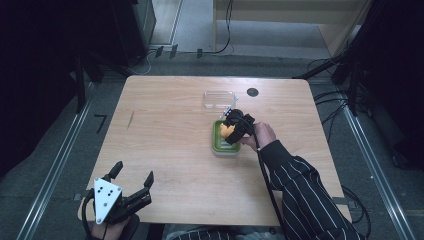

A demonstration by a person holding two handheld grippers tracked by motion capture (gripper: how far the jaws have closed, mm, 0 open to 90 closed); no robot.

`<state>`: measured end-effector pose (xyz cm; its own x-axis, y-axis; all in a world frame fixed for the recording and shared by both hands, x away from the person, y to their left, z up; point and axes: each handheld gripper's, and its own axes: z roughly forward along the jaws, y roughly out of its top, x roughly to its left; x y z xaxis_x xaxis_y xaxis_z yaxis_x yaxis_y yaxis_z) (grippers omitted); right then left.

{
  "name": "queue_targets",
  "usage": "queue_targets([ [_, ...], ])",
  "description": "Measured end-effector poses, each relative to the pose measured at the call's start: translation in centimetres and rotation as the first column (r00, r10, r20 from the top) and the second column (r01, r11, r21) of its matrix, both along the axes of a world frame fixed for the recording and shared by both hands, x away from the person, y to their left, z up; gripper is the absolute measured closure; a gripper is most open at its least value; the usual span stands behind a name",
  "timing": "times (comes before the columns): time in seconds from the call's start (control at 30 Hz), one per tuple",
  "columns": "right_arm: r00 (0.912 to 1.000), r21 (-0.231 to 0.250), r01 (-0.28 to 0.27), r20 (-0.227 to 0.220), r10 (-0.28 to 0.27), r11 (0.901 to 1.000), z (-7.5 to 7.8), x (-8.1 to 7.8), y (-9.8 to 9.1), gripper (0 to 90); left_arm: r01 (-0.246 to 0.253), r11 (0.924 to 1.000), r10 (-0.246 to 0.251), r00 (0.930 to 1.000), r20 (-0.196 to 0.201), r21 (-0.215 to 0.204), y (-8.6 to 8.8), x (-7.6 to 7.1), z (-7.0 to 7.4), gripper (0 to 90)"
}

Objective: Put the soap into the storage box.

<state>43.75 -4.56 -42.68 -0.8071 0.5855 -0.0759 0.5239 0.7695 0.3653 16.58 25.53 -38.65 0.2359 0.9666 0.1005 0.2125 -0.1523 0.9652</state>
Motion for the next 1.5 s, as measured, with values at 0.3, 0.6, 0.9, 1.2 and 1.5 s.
queue_targets([
  [0.3, 0.9998, -0.013, -0.009, -0.016, 0.009, 0.9999, -0.6, 0.2, 0.7, 39.9, -0.001, 1.0000, 0.001, 1.0000, 0.001, -0.003, 0.1, -0.1, 0.0, 13.7],
  [0.6, 0.9998, -0.022, -0.010, -0.016, 0.010, 0.9997, -1.2, 0.2, 1.0, 39.9, -0.004, 1.0000, 0.004, 1.0000, 0.002, -0.003, 0.1, -0.2, 0.0, 13.7],
  [0.9, 0.9998, -0.028, -0.015, -0.014, 0.015, 0.9995, -1.6, 0.4, 1.2, 39.9, -0.010, 0.9999, 0.010, 0.9999, 0.001, -0.002, 0.2, -0.3, 0.0, 13.7],
  [1.2, 0.9996, -0.030, -0.027, -0.006, 0.027, 0.9992, -2.0, 0.4, 1.5, 39.8, -0.019, 0.9998, 0.019, 0.9998, 0.002, -0.006, 0.3, -0.4, 0.0, 13.7],
  [1.5, 0.9992, -0.067, -0.039, -0.011, 0.038, 0.9970, -2.5, 0.6, 1.8, 39.2, -0.022, 0.9997, 0.022, 0.9997, 0.003, -0.004, 0.4, -0.5, 0.0, 13.7],
])
